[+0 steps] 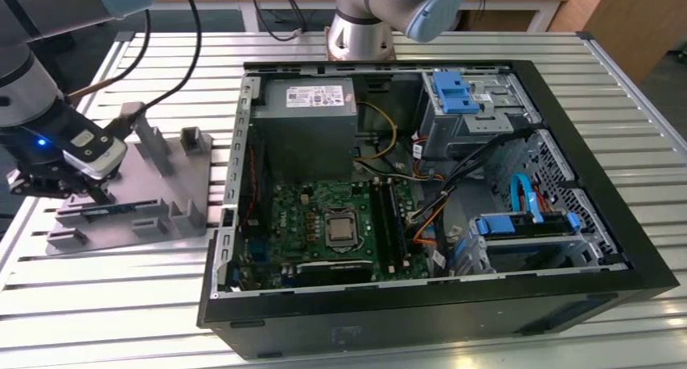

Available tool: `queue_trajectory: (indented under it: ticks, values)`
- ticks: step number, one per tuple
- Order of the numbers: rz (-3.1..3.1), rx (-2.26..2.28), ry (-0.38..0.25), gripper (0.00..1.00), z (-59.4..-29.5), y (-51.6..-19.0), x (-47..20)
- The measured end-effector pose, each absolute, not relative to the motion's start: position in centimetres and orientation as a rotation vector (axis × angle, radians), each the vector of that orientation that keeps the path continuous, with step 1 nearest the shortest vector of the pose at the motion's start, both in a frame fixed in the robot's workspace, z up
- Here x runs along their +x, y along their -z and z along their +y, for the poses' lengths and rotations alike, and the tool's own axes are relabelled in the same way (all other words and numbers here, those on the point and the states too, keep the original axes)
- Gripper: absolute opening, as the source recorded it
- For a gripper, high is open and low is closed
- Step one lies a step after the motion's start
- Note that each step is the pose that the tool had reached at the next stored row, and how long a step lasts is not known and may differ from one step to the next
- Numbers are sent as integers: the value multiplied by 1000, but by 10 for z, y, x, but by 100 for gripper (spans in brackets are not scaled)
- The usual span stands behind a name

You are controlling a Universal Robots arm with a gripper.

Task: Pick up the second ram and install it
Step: 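Pick up the second ram and move it above second insertion slot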

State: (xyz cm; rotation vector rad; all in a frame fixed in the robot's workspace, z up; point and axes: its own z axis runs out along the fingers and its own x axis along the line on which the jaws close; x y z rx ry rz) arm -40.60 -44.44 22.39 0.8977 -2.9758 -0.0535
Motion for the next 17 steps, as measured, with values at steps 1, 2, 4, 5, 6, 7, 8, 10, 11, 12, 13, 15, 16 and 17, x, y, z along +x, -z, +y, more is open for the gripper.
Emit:
queue_trajectory:
  ticks: [1, 2, 4, 5, 6, 7, 8, 10, 11, 12, 13, 15, 16, 17]
  values:
    - [-2972, 911, 53, 10, -444, -224, -406]
    - [-2967, 924, 53, 10, -444, -224, -406]
    - [-2958, 953, 53, 10, -444, -224, -406]
    - [-2953, 967, 52, 10, -444, -224, -406]
    - [-2948, 983, 52, 10, -444, -224, -406]
    - [-2942, 999, 52, 10, -444, -224, -406]
    - [-2936, 1016, 51, 10, -444, -224, -406]
    - [-2925, 1046, 51, 10, -444, -224, -406]
    - [-2920, 1061, 51, 10, -444, -224, -406]
    - [-2914, 1075, 50, 10, -444, -224, -406]
    - [-2909, 1088, 50, 10, -444, -224, -406]
    - [-2898, 1116, 49, 10, -444, -224, -406]
    - [-2893, 1129, 49, 10, -444, -224, -406]
    - [-2888, 1142, 49, 10, -444, -224, -406]
